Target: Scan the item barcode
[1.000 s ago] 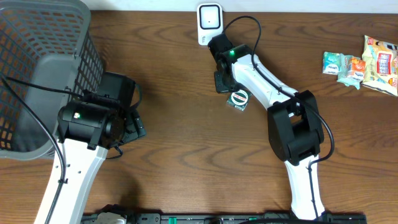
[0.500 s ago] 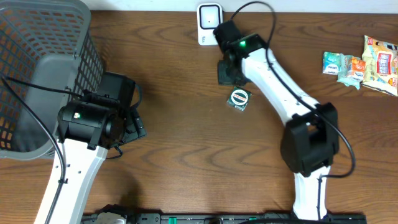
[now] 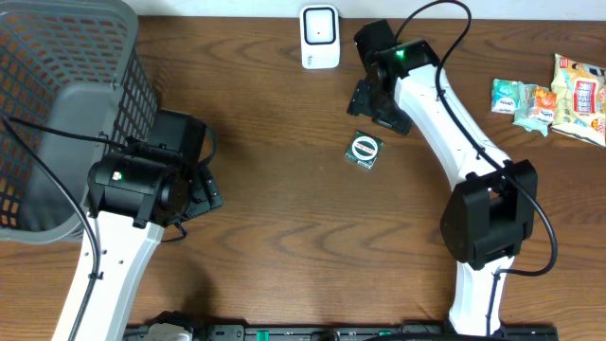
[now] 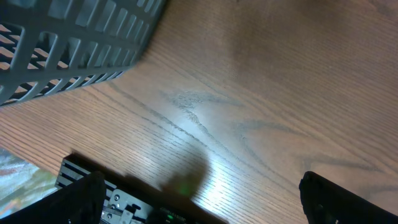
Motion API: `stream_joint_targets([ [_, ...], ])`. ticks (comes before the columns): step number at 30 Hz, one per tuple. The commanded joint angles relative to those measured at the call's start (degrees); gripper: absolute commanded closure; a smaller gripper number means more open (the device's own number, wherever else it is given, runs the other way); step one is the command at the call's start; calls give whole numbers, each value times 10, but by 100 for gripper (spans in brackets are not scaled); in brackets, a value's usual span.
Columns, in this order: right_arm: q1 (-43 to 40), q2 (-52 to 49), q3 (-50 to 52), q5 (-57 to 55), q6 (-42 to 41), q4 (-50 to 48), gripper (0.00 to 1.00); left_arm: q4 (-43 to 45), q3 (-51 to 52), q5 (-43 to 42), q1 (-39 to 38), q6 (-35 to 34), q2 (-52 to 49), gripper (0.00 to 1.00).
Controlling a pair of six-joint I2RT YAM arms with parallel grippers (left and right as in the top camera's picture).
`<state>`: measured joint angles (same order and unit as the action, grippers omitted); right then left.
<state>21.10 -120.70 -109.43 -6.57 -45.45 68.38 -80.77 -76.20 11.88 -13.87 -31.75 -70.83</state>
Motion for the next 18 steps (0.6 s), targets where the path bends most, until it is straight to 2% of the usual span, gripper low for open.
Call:
stream_joint_targets([
  [1,7,0,-3,-1,-18,1,11,-2,0,-3,3,-7,1,2],
  [4,7,-7,-3,-2,-74,8,1,-2,0,-3,3,-7,1,3],
  [9,7,-22,11,2,-140,14,1,-2,0,-3,3,-7,1,2],
  [12,7,-22,18,12,-129,21,1,-2,0,-3,3,-7,1,2],
  [18,8,-22,39,-36,-40,16,1,-2,0,-3,3,-7,1,2],
])
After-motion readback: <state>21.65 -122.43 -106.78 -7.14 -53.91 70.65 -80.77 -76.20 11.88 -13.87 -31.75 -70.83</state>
